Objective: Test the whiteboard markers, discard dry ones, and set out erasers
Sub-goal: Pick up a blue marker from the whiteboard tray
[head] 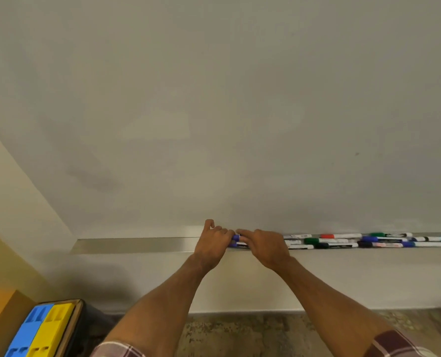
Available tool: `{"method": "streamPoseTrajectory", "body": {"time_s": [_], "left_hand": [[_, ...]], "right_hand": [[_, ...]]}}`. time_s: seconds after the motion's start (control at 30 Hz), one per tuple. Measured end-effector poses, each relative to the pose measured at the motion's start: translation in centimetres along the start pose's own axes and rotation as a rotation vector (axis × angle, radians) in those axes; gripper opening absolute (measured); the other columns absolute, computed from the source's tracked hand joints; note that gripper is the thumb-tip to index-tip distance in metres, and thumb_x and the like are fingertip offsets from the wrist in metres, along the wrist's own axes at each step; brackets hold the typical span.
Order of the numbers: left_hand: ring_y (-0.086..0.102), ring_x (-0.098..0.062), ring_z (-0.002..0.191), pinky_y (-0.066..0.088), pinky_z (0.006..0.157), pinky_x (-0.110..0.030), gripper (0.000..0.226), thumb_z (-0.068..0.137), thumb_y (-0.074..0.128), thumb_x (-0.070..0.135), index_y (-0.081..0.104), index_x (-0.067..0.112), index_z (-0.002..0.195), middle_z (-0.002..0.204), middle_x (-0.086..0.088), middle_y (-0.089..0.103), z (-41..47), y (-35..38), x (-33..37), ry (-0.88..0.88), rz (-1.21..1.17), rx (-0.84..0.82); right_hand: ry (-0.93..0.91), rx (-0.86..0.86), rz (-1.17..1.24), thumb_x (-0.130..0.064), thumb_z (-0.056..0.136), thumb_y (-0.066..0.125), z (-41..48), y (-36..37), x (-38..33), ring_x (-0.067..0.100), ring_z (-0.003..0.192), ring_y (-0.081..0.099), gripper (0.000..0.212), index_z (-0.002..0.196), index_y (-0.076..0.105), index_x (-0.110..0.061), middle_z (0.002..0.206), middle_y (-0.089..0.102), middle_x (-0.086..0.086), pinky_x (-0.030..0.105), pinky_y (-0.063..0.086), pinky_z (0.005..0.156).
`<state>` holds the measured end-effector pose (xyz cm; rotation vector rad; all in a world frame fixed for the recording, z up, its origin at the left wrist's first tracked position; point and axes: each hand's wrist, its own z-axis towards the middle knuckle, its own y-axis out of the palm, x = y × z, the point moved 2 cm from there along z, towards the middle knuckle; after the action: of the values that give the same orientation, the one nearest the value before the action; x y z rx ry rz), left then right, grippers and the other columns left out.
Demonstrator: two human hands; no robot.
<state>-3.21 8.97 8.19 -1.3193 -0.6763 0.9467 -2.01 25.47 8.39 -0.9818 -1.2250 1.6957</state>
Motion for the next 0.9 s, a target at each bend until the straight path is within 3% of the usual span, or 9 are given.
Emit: {"method": "streamPoseTrajectory", "body": {"time_s": [0.13, 0.2, 0.23, 0.33, 0.47, 0.6, 0.7, 0.8, 0.9], "left_hand": [[0.061, -0.02, 0.09, 0.024, 0.093, -0.036, 0.022, 0.085, 0.073, 0.023, 0.063, 0.021, 0.105, 0.099, 0.0, 0.07, 1.3, -0.6, 1.8, 0.073, 0.004, 0.128], [0.063, -0.017, 0.082, 0.028, 0.088, -0.035, 0.034, 0.069, 0.087, 0.028, 0.064, 0.023, 0.094, 0.095, 0.002, 0.07, 2.3, -0.9, 3.3, 0.114, 0.011, 0.24], [0.064, -0.019, 0.087, 0.033, 0.09, -0.037, 0.035, 0.069, 0.087, 0.029, 0.065, 0.023, 0.094, 0.103, 0.0, 0.07, 2.9, -1.4, 4.1, 0.13, 0.005, 0.301], [0.06, -0.027, 0.113, 0.041, 0.1, -0.045, 0.028, 0.082, 0.077, 0.032, 0.068, 0.018, 0.105, 0.132, -0.008, 0.061, 5.4, -3.6, 6.6, 0.168, -0.011, 0.502], [0.045, -0.031, 0.133, 0.03, 0.114, -0.045, 0.032, 0.096, 0.059, 0.027, 0.061, 0.01, 0.124, 0.147, -0.013, 0.046, 9.8, -7.8, 9.7, 0.228, -0.085, 0.678], [0.037, -0.031, 0.139, 0.026, 0.117, -0.047, 0.04, 0.101, 0.049, 0.026, 0.055, 0.006, 0.135, 0.151, -0.015, 0.039, 14.0, -13.5, 12.4, 0.224, -0.142, 0.84], [0.035, -0.032, 0.141, 0.026, 0.116, -0.05, 0.042, 0.101, 0.051, 0.026, 0.052, 0.006, 0.138, 0.151, -0.014, 0.038, 17.3, -18.2, 14.1, 0.25, -0.083, 0.931], [0.033, -0.032, 0.142, 0.025, 0.117, -0.051, 0.046, 0.1, 0.054, 0.028, 0.048, 0.008, 0.141, 0.152, -0.013, 0.037, 20.5, -23.4, 15.5, 0.278, 0.014, 0.996], [0.032, -0.032, 0.142, 0.024, 0.117, -0.052, 0.047, 0.1, 0.054, 0.03, 0.048, 0.008, 0.142, 0.152, -0.013, 0.038, 23.4, -28.7, 16.6, 0.28, 0.084, 1.06]], "right_hand": [[0.118, 0.06, 0.135, -0.046, 0.098, 0.038, -1.6, -1.8, 3.3, 0.019, 0.08, 0.064, 0.04, 0.131, 0.048, -0.027, 0.096, 0.068, 0.0, 0.029, 0.049, 0.067], [0.159, 0.087, 0.248, -0.035, 0.094, 0.051, -2.2, -3.2, 5.0, 0.014, 0.067, 0.06, 0.029, 0.117, 0.045, -0.018, 0.082, 0.063, -0.001, 0.022, 0.046, 0.06], [0.176, 0.1, 0.282, -0.027, 0.092, 0.056, -2.6, -4.0, 5.8, 0.011, 0.061, 0.055, 0.025, 0.11, 0.042, -0.017, 0.077, 0.058, 0.0, 0.02, 0.043, 0.057], [0.232, 0.186, 0.377, -0.011, 0.088, 0.058, -3.4, -6.8, 8.6, 0.012, 0.061, 0.05, 0.025, 0.1, 0.038, -0.018, 0.076, 0.051, 0.002, 0.019, 0.043, 0.057], [0.199, 0.387, 0.438, 0.0, 0.086, 0.052, -3.6, -11.5, 12.6, 0.015, 0.067, 0.049, 0.02, 0.098, 0.044, -0.015, 0.082, 0.051, 0.004, 0.019, 0.039, 0.061], [0.083, 0.644, 0.454, -0.007, 0.091, 0.05, -2.8, -17.9, 17.0, 0.016, 0.085, 0.058, 0.022, 0.112, 0.056, -0.007, 0.099, 0.061, 0.005, 0.017, 0.044, 0.076], [0.014, 0.729, 0.497, -0.011, 0.095, 0.051, -2.2, -23.7, 19.5, 0.014, 0.081, 0.064, 0.025, 0.12, 0.053, -0.01, 0.096, 0.065, 0.003, 0.02, 0.05, 0.073], [-0.007, 0.784, 0.607, -0.017, 0.095, 0.055, -1.6, -28.7, 21.3, 0.006, 0.079, 0.067, 0.029, 0.122, 0.045, -0.014, 0.094, 0.065, -0.002, 0.011, 0.051, 0.071], [-0.043, 0.873, 0.697, -0.021, 0.094, 0.056, -0.6, -33.0, 22.7, 0.008, 0.078, 0.069, 0.023, 0.11, 0.04, -0.02, 0.094, 0.067, 0.0, 0.02, 0.056, 0.067]]}}
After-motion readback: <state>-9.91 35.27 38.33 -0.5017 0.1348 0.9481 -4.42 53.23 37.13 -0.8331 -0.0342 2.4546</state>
